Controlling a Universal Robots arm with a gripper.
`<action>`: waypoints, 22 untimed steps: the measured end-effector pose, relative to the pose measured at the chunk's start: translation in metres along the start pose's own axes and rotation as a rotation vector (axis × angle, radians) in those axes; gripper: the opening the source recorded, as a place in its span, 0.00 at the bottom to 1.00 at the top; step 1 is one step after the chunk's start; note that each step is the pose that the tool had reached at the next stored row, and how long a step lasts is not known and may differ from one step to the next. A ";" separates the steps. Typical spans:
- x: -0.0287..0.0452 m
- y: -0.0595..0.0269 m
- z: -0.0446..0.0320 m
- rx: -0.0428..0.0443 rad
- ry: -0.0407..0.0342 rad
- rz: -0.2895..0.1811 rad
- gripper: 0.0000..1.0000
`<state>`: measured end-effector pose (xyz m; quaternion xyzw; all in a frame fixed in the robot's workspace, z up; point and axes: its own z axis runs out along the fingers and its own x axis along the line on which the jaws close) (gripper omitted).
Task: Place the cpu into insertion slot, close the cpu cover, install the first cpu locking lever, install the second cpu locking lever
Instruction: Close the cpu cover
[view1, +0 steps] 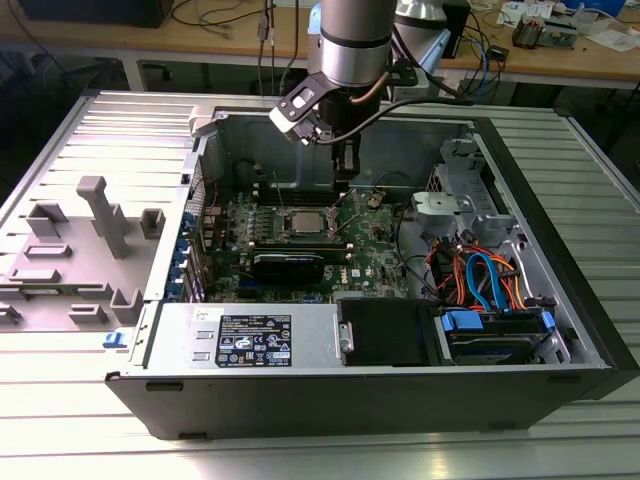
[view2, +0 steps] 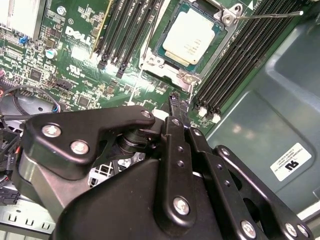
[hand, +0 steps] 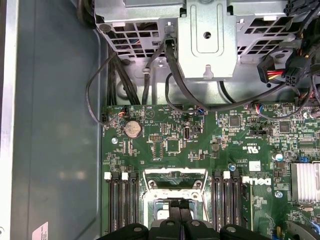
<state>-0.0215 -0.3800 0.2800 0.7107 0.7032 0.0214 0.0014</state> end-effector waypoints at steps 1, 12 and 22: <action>0.0000 0.0004 0.0000 0.0000 0.0000 0.000 0.11; 0.0001 0.0045 0.0001 0.0000 0.0000 0.000 0.11; 0.0001 0.0084 0.0003 0.0000 0.0000 0.000 0.11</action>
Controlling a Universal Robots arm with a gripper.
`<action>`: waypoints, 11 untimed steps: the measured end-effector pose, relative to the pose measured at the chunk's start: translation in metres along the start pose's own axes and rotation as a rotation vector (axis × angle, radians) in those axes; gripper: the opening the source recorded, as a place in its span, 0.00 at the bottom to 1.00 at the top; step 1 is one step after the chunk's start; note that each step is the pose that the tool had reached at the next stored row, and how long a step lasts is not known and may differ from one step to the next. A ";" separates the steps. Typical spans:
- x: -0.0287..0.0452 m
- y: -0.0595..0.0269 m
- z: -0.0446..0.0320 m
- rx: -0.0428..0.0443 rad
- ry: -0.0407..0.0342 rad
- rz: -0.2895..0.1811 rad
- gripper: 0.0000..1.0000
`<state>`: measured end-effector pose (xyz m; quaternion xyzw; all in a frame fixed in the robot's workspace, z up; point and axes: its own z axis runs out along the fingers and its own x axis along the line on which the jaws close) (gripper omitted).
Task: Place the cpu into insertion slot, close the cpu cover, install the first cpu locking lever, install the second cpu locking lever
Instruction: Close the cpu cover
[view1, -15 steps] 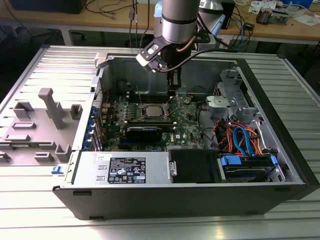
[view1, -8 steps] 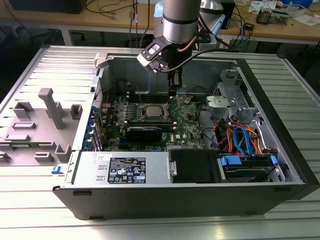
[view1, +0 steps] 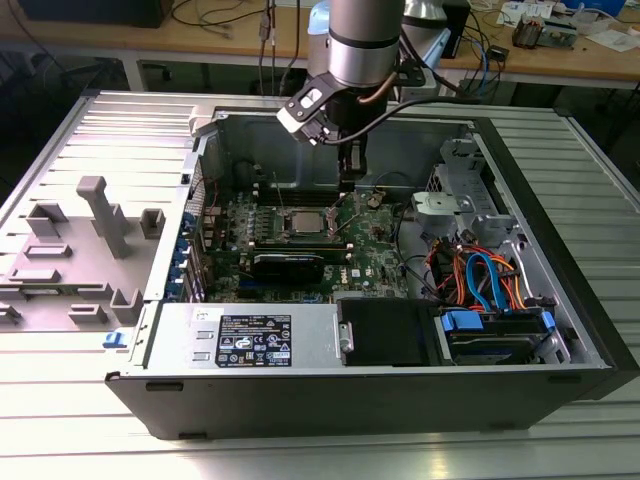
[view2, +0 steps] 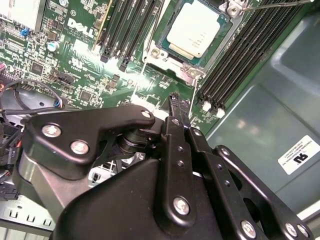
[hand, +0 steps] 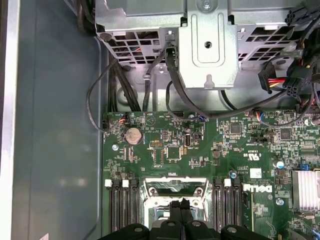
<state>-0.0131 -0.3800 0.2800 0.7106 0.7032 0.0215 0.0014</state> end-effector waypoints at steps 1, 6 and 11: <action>0.0000 0.0004 0.0000 0.0000 0.0000 0.000 0.11; 0.0001 0.0049 0.0002 0.0000 0.0000 0.000 0.11; 0.0001 0.0086 0.0003 0.0000 0.0000 0.000 0.11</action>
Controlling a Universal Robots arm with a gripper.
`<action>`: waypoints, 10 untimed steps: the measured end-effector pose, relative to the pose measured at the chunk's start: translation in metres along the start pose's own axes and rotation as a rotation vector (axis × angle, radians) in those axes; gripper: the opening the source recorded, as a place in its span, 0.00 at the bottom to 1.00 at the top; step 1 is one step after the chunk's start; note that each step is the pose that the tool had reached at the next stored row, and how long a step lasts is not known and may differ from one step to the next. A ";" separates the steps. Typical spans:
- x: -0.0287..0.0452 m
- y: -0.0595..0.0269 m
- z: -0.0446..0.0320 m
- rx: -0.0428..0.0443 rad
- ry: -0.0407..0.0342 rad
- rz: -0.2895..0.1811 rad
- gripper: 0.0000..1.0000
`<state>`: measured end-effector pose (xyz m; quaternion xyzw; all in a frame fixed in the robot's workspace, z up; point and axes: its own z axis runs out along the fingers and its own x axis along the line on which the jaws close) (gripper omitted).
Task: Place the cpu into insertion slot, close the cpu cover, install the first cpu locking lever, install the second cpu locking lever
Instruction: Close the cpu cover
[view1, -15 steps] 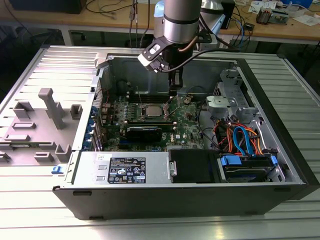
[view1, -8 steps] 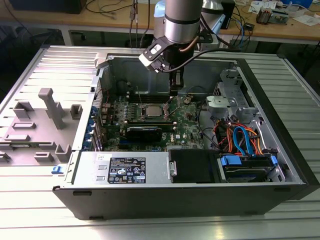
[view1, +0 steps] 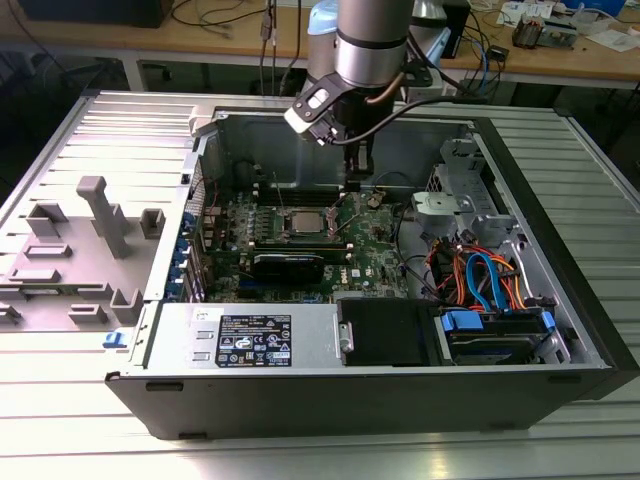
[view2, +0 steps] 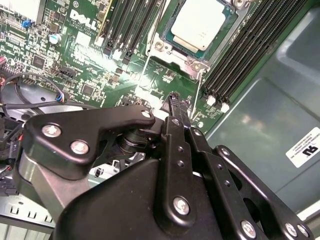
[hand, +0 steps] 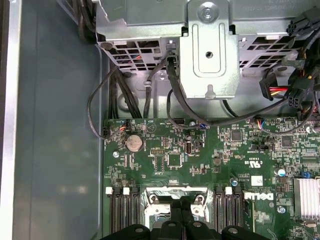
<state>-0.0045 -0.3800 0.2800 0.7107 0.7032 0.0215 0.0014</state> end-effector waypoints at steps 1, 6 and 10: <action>0.0000 0.0004 0.0000 0.0000 0.0000 0.000 0.11; 0.0001 0.0058 0.0002 0.0000 0.0000 0.000 0.11; 0.0001 0.0102 0.0003 0.0001 -0.0001 0.000 0.11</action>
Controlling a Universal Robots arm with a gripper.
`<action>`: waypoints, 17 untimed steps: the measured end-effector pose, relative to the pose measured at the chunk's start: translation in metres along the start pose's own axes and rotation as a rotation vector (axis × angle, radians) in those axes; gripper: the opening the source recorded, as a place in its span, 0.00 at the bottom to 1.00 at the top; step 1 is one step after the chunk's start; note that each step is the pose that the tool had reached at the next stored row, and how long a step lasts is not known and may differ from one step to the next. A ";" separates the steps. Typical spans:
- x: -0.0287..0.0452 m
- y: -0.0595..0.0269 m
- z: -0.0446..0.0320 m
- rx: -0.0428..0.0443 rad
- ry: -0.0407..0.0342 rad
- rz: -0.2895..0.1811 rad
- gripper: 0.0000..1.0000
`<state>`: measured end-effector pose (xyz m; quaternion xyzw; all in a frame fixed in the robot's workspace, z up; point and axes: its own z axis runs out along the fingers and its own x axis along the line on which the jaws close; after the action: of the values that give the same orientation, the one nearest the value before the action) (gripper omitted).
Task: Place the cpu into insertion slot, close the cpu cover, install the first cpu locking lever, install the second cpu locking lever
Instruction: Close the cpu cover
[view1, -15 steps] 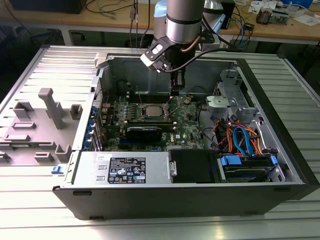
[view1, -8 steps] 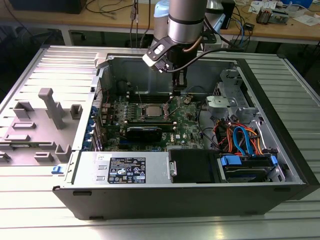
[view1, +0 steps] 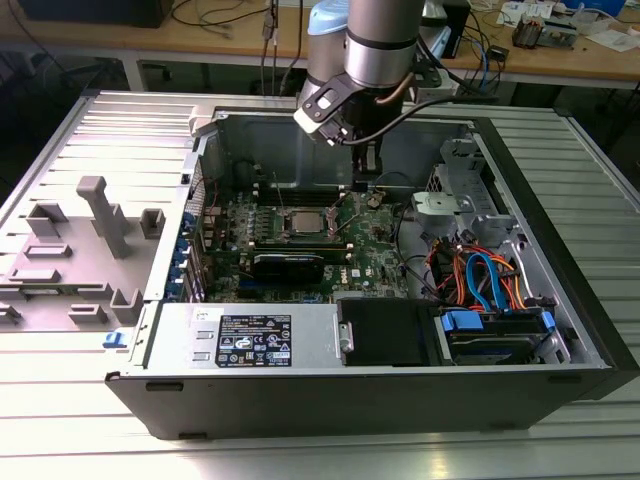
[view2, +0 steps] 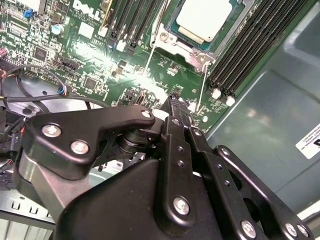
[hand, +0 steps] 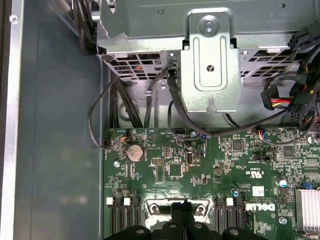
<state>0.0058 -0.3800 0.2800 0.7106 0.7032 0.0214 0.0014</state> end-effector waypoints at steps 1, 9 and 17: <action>0.0000 0.0001 0.0000 0.0000 0.0000 0.000 0.11; 0.0000 0.0005 0.0000 0.0000 0.0000 0.000 0.11; 0.0001 0.0106 0.0006 0.0003 -0.0001 0.000 0.11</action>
<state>0.0164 -0.3800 0.2797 0.7107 0.7032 0.0213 0.0013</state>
